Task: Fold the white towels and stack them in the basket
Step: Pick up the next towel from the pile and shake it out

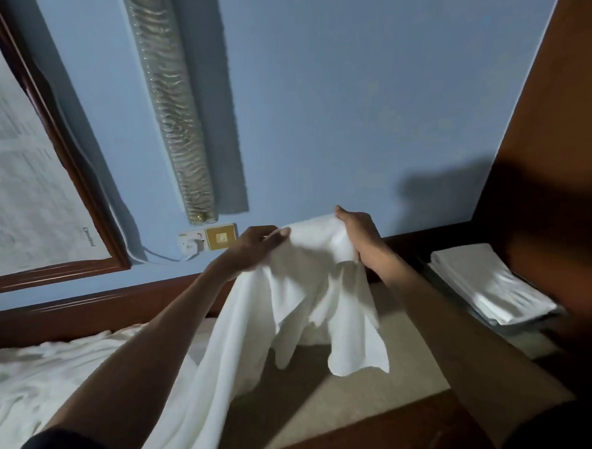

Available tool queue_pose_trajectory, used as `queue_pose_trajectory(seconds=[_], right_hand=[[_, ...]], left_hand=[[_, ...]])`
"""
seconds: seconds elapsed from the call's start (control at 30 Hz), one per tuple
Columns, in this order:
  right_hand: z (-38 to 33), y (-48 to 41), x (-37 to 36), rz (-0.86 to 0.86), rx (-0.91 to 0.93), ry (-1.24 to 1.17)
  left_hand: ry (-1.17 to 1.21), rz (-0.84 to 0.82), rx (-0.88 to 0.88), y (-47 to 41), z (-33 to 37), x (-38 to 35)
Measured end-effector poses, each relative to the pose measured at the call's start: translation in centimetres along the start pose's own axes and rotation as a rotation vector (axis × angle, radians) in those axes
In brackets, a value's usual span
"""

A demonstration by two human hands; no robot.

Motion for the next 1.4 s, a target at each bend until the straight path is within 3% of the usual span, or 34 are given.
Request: queue_pose_trajectory(seconds=[0.33, 0.5, 0.63, 0.77, 1.0, 1.17, 1.3, 1.4], right_hand=[[2.0, -4.6, 10.5, 0.274, 0.037, -0.104], [4.8, -8.6, 12.6, 0.305, 0.153, 0.014], [7.0, -13.5, 14.6, 0.334, 0.088, 0.063], [11.4, -17.5, 15.8, 0.293, -0.014, 0.081], [23.6, -18.8, 16.1, 0.017, -0.192, 0.371], [29.7, -19.5, 17.1, -0.088, -0.248, 0.533], [33.2, -21.2, 18.6, -0.061, -0.196, 0.746], [36.8, -22.4, 17.8, -0.196, -0.132, 0.824]], left_hand=[[0.134, 0.053, -0.149, -7.9, 10.9, -7.6], [0.084, 0.100, -0.191, -14.3, 13.1, -10.2], [0.105, 0.042, -0.166, -20.7, 13.4, -12.9], [0.061, -0.097, -0.039, -25.4, 10.6, -16.3], [-0.061, -0.282, 0.092, -26.6, 1.1, -23.4], [-0.234, -0.194, 0.062, -26.9, -4.9, -27.5], [-0.230, -0.183, 0.136, -25.3, -8.3, -29.2], [-0.287, -0.215, 0.250, -24.3, -12.0, -30.6]])
Point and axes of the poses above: each hand's wrist, its own y-axis away from the middle knuckle, its own x-axis out of the back of the hand, z = x × y, the point moved 1 cm from there along -y, towards the middle knuckle, and after that the axes turned 10 degrees about x, right-handed, at the moved point
